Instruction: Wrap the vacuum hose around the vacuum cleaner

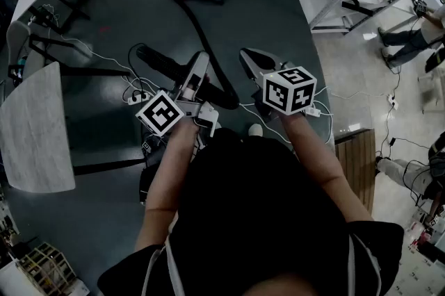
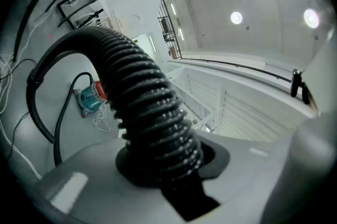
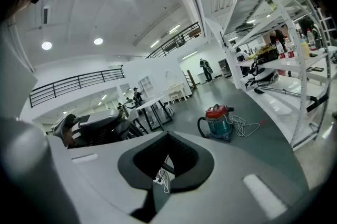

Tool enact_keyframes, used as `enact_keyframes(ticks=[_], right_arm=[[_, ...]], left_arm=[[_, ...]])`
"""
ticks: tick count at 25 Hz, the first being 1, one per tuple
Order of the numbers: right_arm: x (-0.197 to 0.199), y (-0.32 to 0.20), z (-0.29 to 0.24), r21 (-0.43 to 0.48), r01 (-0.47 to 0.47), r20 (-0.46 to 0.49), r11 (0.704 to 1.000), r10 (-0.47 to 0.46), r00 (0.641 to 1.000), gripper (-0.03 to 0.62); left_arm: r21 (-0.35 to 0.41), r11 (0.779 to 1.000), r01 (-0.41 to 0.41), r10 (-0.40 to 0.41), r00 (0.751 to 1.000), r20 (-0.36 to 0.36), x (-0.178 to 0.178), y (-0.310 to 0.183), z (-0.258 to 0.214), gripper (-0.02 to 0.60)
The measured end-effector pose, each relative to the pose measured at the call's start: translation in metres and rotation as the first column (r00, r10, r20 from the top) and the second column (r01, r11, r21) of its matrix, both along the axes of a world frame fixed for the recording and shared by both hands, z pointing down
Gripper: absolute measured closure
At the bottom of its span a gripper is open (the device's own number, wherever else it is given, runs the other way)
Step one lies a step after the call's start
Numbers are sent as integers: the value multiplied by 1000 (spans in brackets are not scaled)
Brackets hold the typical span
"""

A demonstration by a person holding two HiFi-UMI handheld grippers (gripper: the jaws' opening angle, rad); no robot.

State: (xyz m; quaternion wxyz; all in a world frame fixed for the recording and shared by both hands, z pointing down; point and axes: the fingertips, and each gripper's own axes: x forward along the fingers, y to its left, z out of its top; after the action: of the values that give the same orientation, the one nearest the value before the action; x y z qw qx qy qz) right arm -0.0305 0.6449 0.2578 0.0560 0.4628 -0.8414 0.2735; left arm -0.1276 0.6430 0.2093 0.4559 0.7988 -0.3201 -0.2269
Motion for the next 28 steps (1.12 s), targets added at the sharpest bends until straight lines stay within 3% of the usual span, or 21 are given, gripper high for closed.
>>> enact_keyframes(ticks=[16, 19, 28], right_arm=[[-3, -2, 6, 8, 16, 5, 1000, -16, 1000, 597], [-6, -6, 9, -2, 17, -3, 1000, -17, 1000, 597], [-18, -10, 12, -28, -22, -17, 999, 21, 1000, 597]], left_arm=[[-47, 999, 21, -21, 1000, 5, -4, -6, 13, 472], [-60, 998, 13, -15, 999, -33, -4, -12, 13, 472], [-101, 995, -26, 24, 1000, -16, -13, -27, 19, 468]])
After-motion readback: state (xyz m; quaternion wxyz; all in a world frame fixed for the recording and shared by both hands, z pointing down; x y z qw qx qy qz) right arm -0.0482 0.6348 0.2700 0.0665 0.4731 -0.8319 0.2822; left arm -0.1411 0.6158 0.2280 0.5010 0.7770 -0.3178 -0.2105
